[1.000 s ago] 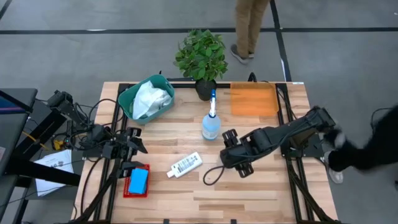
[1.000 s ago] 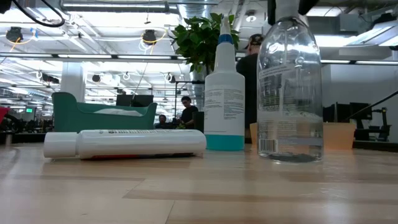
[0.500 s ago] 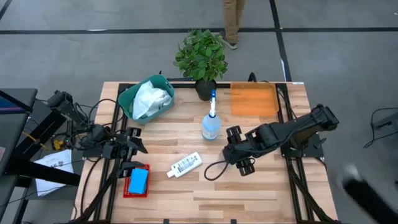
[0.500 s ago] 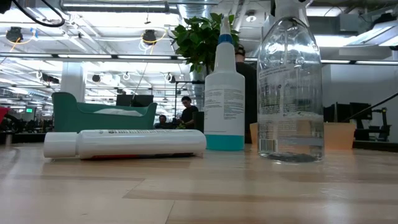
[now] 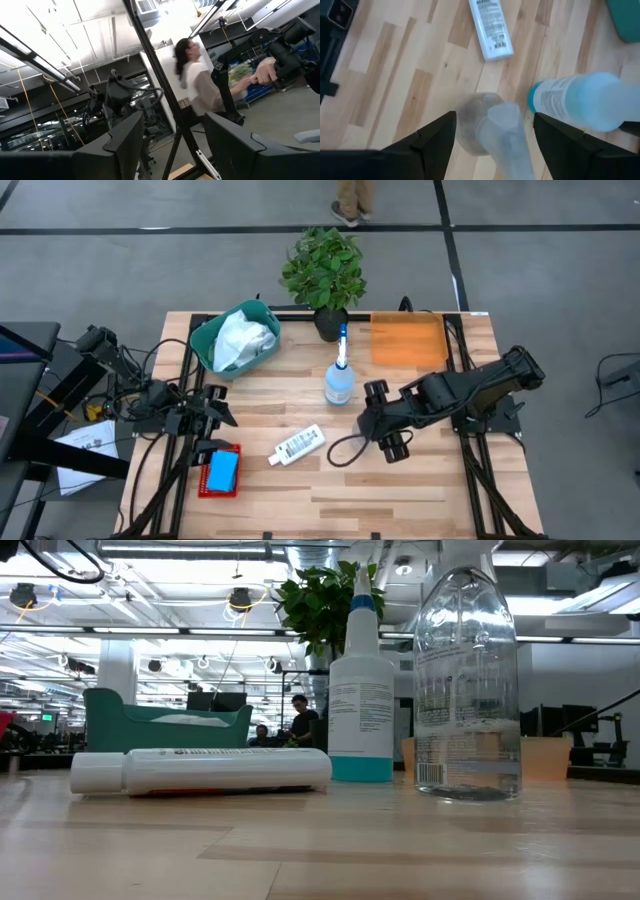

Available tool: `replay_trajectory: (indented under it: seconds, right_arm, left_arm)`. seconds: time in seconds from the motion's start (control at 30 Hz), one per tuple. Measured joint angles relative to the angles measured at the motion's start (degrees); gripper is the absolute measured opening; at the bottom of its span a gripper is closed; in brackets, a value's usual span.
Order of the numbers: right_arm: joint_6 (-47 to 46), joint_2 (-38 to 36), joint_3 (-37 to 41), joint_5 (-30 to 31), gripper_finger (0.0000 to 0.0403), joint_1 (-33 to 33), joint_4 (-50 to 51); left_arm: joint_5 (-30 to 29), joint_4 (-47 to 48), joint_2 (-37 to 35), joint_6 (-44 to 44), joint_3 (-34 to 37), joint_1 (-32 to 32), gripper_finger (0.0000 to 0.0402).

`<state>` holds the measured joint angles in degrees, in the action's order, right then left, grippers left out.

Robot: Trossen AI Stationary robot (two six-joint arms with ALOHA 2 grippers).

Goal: Pick & Place Kitchen Items
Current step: Put the transparent bottle into the orange bin

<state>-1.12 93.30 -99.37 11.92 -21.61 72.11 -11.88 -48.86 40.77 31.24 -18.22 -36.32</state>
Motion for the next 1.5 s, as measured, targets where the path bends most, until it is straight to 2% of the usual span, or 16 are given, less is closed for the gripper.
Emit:
replay_trajectory:
  seconds: [0.37, 0.93, 1.2, 1.5]
  right_arm:
    - [-0.4, 0.6, -0.6, -0.2, 0.0231, 1.1, 2.9]
    - [-0.6, 0.9, -0.6, -4.3, 0.0193, 3.4, 2.4]
    - [-1.9, 0.9, -0.6, -4.6, 0.0154, 3.4, 2.7]
    - [-2.0, 0.8, -0.6, -5.1, 0.0086, 3.3, 2.6]
  left_arm:
    - [0.0, 0.0, 0.0, 0.0, 0.0, 0.0, 0.0205]
    - [0.0, 0.0, 0.0, 0.0, 0.0, 0.0, 0.0205]
    - [0.0, 0.0, 0.0, 0.0, 0.0, 0.0, 0.0205]
    - [0.0, 0.0, 0.0, 0.0, 0.0, 0.0, 0.0205]
